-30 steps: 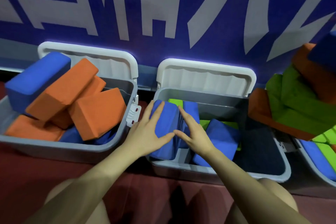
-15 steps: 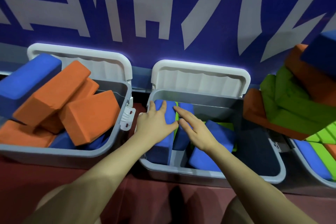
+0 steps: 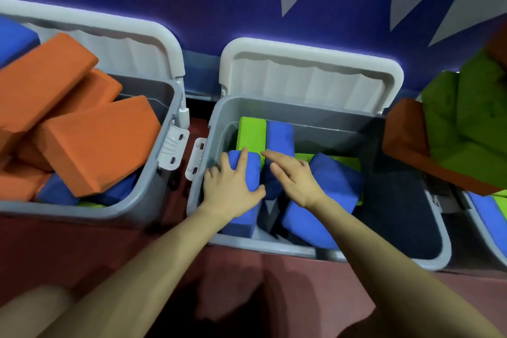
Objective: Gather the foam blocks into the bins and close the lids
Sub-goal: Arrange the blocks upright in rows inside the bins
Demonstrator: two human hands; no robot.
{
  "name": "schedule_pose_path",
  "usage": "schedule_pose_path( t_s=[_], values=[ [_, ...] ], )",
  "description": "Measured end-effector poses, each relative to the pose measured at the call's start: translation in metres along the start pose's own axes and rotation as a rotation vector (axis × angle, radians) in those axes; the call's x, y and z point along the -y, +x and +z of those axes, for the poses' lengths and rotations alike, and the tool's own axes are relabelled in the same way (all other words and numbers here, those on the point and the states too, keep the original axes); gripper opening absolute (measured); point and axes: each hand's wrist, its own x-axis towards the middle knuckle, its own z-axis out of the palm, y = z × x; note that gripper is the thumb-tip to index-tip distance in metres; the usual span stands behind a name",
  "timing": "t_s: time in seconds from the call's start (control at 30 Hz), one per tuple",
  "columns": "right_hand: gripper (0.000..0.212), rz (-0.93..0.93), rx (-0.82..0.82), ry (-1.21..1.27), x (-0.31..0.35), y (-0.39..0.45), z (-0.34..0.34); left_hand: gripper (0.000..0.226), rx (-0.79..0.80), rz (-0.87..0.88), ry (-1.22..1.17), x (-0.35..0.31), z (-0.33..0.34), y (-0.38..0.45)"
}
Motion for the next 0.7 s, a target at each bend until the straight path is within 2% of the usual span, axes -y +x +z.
schedule_pose_path(
  t_s=[0.1,0.33,0.43,0.5,0.57,0.7],
  values=[
    [0.055,0.026,0.012,-0.147,-0.015,0.029,-0.004,0.094,0.023,0.02,0.002,-0.006,0.008,0.012],
    [0.049,-0.08,0.24,-0.477,-0.038,0.084,0.013,0.088,0.019,0.044,0.032,-0.004,0.026,0.02],
    [0.05,-0.072,0.211,-0.485,-0.037,0.09,0.024,0.088,-0.034,0.01,0.032,0.0,0.029,0.025],
    [0.05,-0.08,0.198,-0.498,-0.037,0.092,0.027,0.081,-0.106,0.046,0.035,0.003,0.039,0.03],
    [0.051,-0.087,0.194,-0.506,-0.04,0.093,0.028,0.076,-0.103,0.063,0.028,0.003,0.047,0.032],
    [0.069,-0.091,0.163,-0.491,-0.047,0.088,0.028,0.078,-0.102,0.085,0.072,-0.007,0.059,0.031]
  ],
)
